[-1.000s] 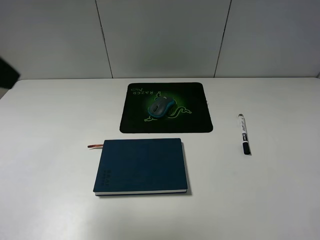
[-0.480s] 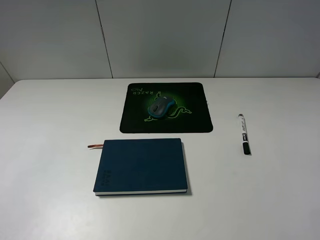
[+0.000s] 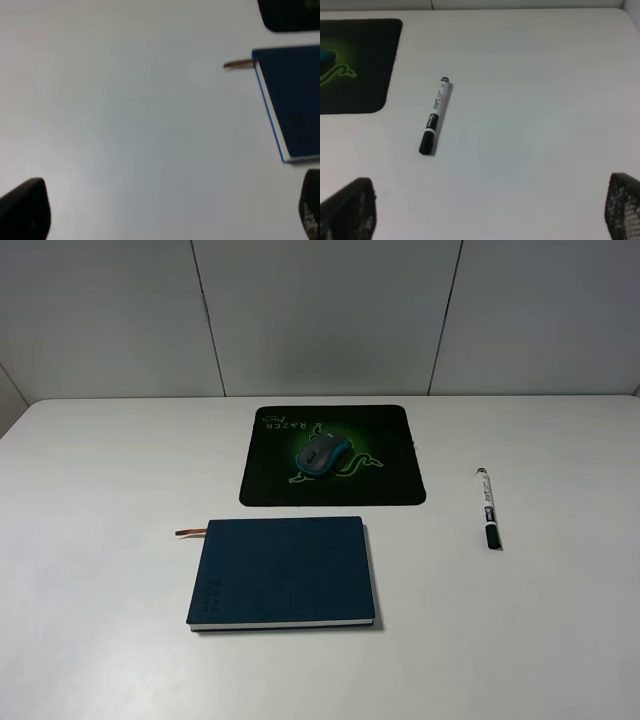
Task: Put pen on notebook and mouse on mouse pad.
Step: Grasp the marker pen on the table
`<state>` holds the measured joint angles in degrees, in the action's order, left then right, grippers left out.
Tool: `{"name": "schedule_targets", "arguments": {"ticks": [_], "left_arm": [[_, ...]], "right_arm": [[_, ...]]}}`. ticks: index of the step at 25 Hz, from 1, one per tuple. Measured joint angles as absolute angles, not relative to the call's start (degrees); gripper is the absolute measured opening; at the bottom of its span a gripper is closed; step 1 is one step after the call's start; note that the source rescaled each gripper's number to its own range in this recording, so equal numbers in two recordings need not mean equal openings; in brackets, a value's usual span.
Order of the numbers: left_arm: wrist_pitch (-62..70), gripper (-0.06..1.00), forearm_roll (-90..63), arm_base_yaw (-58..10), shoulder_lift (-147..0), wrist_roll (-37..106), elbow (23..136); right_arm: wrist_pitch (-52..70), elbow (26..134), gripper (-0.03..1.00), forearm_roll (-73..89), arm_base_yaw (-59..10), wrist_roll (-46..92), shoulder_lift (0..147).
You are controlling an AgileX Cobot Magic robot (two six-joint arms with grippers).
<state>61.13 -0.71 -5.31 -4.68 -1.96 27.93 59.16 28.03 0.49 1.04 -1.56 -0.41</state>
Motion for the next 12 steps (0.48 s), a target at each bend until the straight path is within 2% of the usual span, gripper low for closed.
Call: {"name": "schedule_targets", "arguments": {"ticks": [5, 12], "left_arm": [[60.6, 1.00, -1.0, -0.9, -0.5, 1.7, 27.9], [60.6, 1.00, -1.1, -0.4, 0.4, 2.7, 27.8]], "right_arm": [[59.2, 28.0, 1.00, 0.5, 1.0, -1.6, -0.4], [59.2, 28.0, 1.00, 0.5, 1.0, -1.6, -0.4]]}}
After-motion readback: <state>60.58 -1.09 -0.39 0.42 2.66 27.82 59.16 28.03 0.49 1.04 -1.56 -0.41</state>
